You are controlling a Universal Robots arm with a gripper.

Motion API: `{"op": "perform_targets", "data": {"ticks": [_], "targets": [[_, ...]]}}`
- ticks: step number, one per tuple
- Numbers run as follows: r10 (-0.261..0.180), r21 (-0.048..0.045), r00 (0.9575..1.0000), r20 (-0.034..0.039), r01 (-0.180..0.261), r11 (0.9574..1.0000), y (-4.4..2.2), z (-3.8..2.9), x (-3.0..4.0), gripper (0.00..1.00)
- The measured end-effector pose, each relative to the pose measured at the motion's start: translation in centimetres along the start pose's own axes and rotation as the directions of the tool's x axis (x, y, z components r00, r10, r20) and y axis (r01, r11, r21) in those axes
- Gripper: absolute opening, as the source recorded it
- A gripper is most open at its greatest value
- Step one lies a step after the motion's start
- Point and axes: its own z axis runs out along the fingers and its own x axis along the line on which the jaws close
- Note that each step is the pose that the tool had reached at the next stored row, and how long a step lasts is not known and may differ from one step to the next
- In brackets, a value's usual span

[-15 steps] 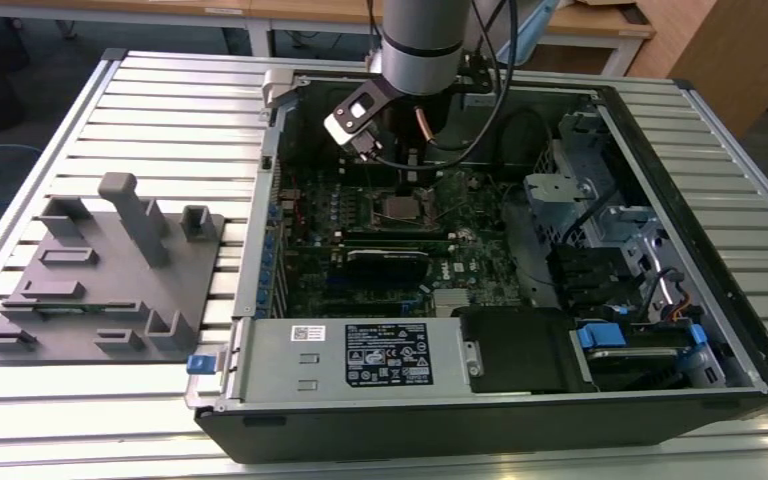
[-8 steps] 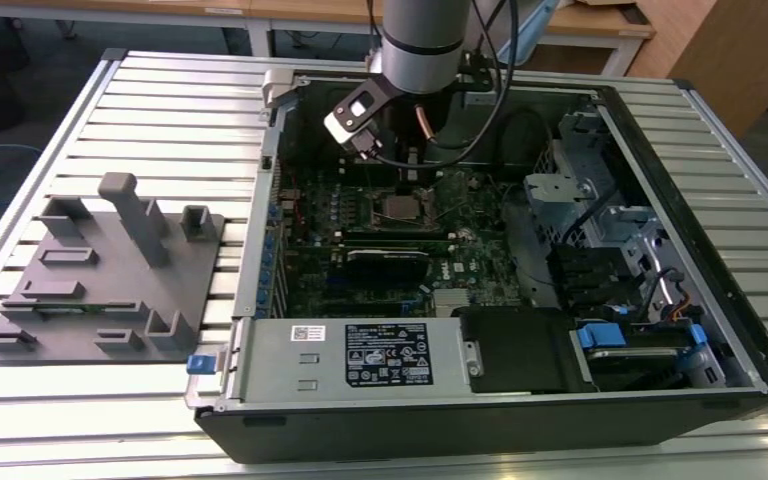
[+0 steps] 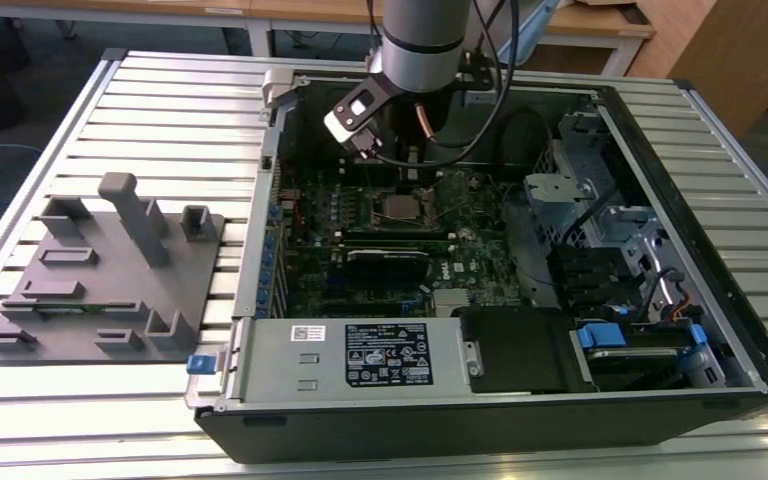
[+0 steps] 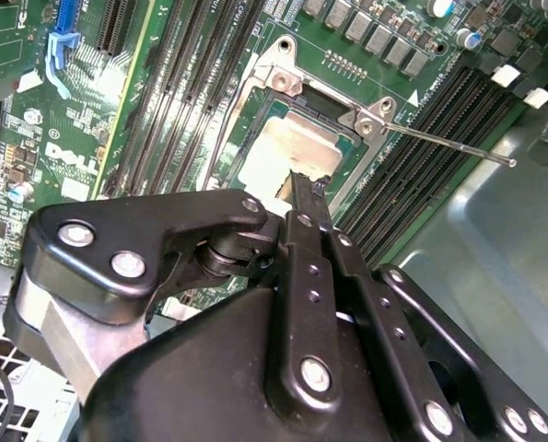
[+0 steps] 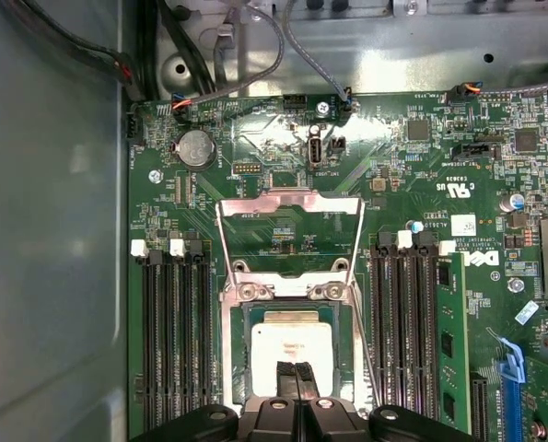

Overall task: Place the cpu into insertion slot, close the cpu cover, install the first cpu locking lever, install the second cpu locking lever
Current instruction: 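Close the cpu cover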

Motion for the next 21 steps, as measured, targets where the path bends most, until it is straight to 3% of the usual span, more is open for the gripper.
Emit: {"op": "perform_targets", "data": {"ticks": [21], "targets": [[0.0,0.0,1.0,-0.0002,0.0,1.0,0.11,-0.38,0.02,0.1]]}}
